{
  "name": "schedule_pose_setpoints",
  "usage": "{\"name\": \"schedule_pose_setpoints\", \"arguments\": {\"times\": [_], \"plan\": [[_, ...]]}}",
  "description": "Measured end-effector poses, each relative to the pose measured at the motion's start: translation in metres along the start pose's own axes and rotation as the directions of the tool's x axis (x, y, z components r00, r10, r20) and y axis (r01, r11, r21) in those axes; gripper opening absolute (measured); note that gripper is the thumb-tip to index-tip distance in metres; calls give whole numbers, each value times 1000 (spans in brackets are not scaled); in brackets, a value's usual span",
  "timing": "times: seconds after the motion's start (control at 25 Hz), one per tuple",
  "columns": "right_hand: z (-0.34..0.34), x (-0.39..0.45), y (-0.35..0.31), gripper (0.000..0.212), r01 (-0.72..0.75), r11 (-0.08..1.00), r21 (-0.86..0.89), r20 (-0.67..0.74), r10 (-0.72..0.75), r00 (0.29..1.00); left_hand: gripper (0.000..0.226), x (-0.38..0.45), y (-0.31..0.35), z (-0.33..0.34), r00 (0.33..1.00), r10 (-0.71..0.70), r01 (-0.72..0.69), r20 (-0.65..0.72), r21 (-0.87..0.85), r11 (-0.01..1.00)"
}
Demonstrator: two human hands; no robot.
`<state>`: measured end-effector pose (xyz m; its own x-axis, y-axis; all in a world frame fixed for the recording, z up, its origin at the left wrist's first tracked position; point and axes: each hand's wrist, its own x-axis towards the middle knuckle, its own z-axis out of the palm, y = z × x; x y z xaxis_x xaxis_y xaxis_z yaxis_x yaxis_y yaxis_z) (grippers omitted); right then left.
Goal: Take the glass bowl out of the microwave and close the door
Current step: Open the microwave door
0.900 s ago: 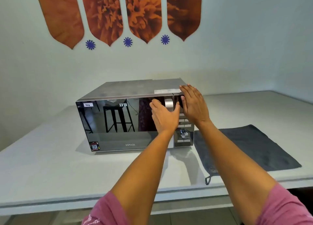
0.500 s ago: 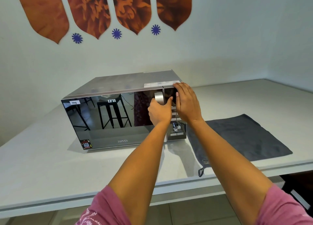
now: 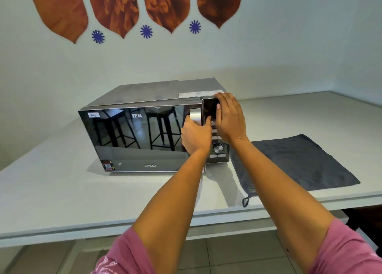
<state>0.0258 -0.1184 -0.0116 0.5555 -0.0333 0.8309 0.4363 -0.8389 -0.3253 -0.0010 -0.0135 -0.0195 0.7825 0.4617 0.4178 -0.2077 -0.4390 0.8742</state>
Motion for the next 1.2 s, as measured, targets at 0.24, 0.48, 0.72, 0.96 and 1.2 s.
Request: {"name": "schedule_pose_setpoints", "arguments": {"times": [0.24,0.48,0.72,0.96,1.2], "plan": [[-4,7,-40,37,-82,942,326,-36,99,994,36,-8,-14,-51,906,424,-424,11,75,903],[4,-7,-79,31,-31,864,503,47,8,999,32,46,9,-113,810,575,-514,-115,336,789],[-10,-31,-99,29,-49,823,565,10,52,999,57,89,20,-154,960,274,-254,54,583,772],[-32,-50,-126,32,100,689,717,-97,-43,994,63,98,32,-185,905,52,-344,422,654,674],[-34,-56,-169,32,287,491,823,-105,-366,925,78,86,39,-225,700,-359,-315,617,718,621]]}}
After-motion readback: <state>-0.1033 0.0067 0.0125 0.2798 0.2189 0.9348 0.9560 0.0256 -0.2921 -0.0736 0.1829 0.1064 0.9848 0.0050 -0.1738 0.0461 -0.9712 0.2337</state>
